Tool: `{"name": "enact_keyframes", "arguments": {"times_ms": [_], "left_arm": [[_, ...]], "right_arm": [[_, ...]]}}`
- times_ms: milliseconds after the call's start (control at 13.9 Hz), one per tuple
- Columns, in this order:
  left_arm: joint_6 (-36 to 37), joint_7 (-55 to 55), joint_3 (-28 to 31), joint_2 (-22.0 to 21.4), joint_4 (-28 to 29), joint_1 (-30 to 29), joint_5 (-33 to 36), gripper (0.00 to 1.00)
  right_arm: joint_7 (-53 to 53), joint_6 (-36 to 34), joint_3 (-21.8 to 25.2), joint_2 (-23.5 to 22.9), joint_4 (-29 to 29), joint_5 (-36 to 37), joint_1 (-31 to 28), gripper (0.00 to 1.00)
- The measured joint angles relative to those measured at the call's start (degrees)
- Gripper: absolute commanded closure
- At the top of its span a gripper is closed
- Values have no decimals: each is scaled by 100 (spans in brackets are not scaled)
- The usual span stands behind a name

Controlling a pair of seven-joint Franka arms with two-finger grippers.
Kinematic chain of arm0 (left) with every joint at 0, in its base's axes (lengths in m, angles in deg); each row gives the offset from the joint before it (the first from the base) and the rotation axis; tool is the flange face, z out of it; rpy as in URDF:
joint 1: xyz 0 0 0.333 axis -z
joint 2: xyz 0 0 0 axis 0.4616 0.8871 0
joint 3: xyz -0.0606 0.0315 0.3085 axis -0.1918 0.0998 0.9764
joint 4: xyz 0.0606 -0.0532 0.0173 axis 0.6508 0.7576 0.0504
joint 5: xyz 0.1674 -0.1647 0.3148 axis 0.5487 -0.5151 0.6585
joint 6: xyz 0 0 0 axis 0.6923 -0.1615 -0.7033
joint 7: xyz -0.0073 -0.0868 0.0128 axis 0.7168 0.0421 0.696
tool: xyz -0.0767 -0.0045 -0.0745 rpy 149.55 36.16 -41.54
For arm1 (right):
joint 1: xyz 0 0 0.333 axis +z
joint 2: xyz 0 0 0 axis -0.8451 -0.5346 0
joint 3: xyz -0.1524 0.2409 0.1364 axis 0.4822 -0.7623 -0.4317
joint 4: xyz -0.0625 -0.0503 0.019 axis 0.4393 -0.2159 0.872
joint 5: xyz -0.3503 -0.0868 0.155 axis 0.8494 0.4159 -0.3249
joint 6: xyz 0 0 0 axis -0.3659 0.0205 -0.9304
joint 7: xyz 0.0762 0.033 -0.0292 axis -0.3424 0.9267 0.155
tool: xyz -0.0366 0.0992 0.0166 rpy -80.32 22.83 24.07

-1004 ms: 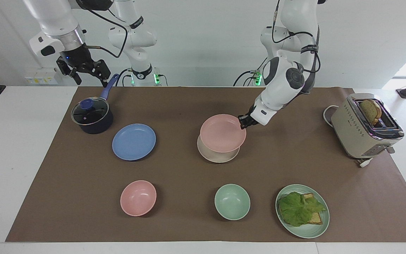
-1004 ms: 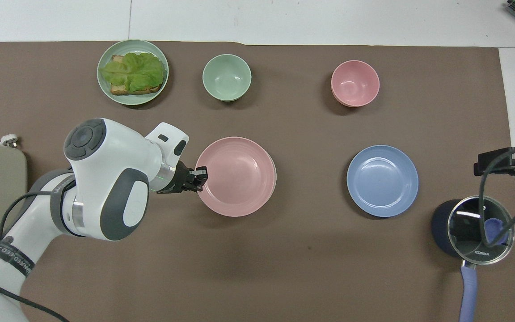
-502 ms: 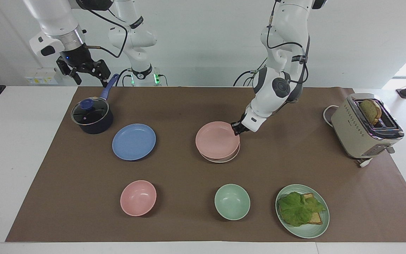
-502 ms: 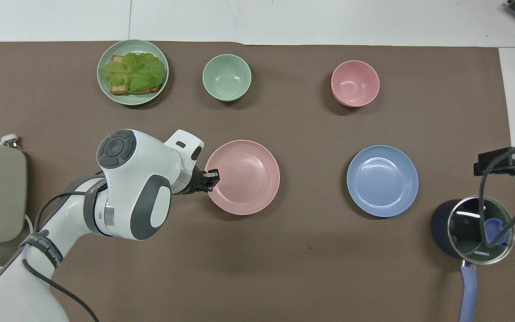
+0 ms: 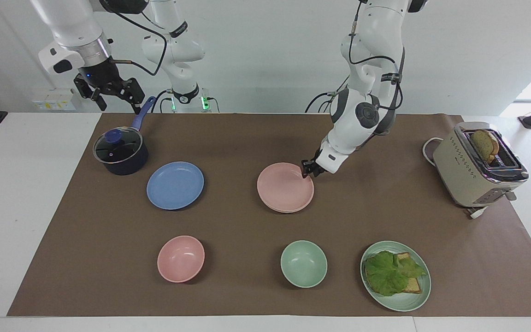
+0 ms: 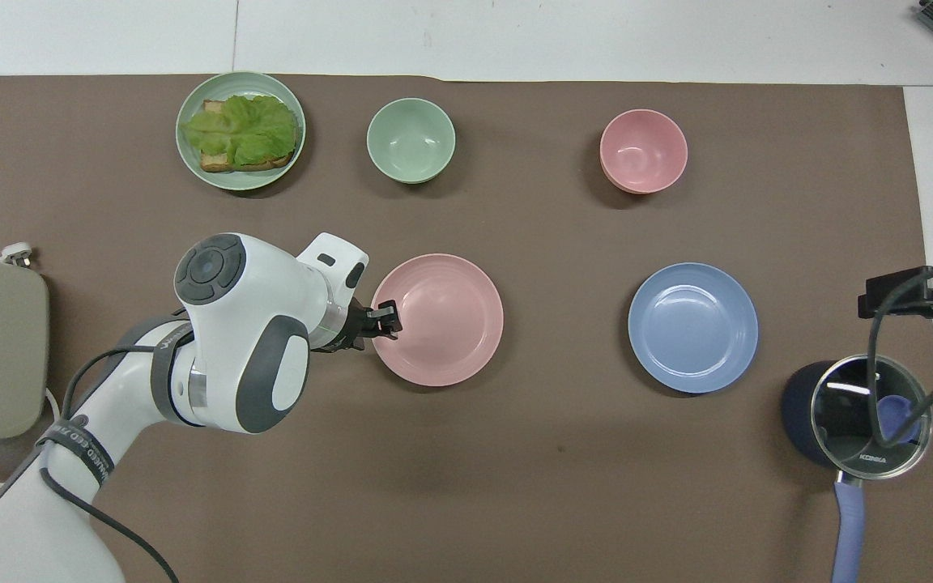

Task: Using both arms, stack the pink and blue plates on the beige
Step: 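Release the pink plate and withdraw the left gripper to rest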

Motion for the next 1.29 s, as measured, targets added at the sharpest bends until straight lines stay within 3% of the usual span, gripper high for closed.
{"name": "enact_keyframes", "arguments": {"times_ms": [287, 502, 932, 1291], "left_arm": [[207, -26, 121, -28, -283, -136, 153, 0], [755, -345, 168, -48, -735, -703, 932, 0], [1472, -1619, 212, -141, -1173, -1870, 1593, 0], [2225, -2089, 216, -631, -1385, -2219, 2049, 0]], "right_arm": [[0, 1, 1, 3, -5, 0, -1, 0], [0, 3, 1, 17, -15, 0, -1, 0], [-32, 31, 1, 68, -92, 0, -1, 0], [-468, 175, 2, 70, -85, 0, -1, 0]]}}
